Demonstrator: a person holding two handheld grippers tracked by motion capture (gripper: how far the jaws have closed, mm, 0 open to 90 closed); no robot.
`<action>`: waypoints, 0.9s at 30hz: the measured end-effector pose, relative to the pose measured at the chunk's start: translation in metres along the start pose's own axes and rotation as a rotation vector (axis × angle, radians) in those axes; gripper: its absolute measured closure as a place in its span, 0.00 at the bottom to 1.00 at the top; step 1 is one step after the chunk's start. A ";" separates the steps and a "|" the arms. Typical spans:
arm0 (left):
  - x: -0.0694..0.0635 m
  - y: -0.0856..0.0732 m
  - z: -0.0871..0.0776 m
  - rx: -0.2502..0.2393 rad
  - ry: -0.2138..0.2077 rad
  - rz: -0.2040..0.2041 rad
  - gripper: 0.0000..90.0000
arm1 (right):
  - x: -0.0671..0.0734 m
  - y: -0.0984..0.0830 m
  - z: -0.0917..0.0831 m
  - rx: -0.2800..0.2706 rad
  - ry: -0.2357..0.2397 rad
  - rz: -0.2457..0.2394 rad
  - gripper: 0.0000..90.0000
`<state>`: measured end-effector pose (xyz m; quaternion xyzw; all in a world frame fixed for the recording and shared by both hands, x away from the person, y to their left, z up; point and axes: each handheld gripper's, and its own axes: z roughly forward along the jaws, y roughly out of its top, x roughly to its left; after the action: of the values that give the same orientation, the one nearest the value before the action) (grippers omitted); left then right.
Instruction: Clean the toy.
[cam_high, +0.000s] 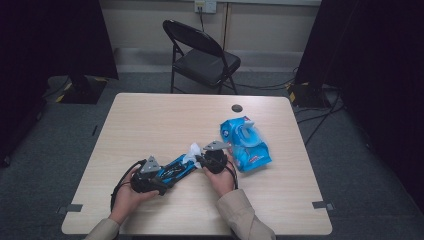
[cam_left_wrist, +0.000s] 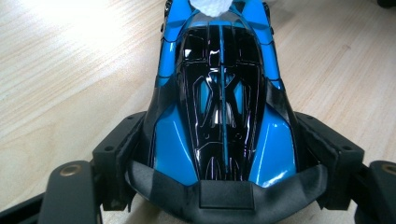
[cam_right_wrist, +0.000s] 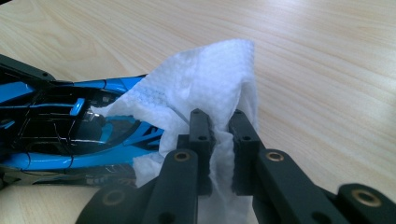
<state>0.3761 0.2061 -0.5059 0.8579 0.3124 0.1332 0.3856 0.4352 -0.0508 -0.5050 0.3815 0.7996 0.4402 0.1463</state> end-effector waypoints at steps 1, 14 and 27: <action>0.000 0.000 0.000 0.000 0.000 0.000 0.27 | 0.000 0.000 0.000 0.005 -0.001 0.003 0.92; 0.000 0.000 0.000 0.000 0.001 -0.001 0.27 | 0.000 -0.002 -0.012 0.045 0.051 -0.037 0.92; -0.001 0.000 0.000 0.000 0.005 -0.004 0.27 | -0.006 0.005 -0.034 0.005 0.089 -0.002 0.92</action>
<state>0.3756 0.2059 -0.5059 0.8570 0.3149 0.1344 0.3850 0.4221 -0.0738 -0.4822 0.3613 0.8067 0.4545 0.1100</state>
